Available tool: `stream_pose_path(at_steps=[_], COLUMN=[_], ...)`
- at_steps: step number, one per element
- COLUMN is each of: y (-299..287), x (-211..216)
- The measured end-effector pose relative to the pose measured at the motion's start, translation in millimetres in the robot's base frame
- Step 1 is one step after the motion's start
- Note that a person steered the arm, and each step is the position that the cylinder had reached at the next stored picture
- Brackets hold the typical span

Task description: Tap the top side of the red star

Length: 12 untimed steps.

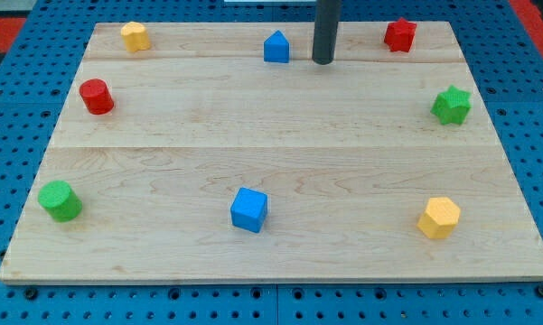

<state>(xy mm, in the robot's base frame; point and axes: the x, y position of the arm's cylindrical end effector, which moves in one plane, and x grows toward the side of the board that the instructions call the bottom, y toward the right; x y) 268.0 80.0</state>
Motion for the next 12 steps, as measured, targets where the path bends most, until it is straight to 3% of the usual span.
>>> stream_pose_path(at_steps=[4,6,9,12], y=[-4,-37,-6,-24], x=[-9,-54,-57,-53])
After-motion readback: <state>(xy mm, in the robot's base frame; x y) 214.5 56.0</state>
